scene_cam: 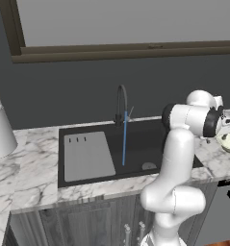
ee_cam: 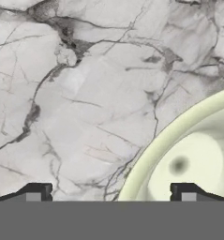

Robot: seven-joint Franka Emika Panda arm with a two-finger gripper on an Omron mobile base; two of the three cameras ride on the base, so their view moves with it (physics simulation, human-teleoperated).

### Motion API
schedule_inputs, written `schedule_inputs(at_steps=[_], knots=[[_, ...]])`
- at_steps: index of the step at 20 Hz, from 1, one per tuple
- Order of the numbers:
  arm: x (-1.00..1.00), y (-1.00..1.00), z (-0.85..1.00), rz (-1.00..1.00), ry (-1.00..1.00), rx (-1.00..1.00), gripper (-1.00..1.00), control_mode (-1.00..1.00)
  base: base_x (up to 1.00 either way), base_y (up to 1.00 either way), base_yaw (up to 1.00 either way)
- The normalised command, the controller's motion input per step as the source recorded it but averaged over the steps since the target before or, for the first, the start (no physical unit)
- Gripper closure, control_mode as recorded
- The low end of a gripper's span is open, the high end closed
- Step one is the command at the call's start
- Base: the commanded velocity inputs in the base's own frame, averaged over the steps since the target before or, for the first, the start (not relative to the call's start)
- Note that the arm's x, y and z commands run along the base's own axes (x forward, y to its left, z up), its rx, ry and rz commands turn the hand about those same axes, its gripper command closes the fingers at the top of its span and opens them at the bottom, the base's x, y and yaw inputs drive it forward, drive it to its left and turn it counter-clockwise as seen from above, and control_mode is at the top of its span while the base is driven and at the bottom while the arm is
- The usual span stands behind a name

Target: Rinse each bowl for a few seconds and place them down in the sink or on the counter.

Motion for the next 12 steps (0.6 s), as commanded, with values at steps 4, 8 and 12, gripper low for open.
schedule_inputs(at_steps=[4,8,12], knots=[[0.16,-0.13,-0.10,0.00,-0.04,0.01,-1.00,-1.00,0.00,0.00,0.00],[0.17,-0.16,-0.10,0.00,-0.02,0.01,-1.00,-1.00,0.00,0.00,0.00],[0.08,-0.21,-0.13,0.00,-0.01,0.01,-1.00,-1.00,0.00,0.00,0.00]])
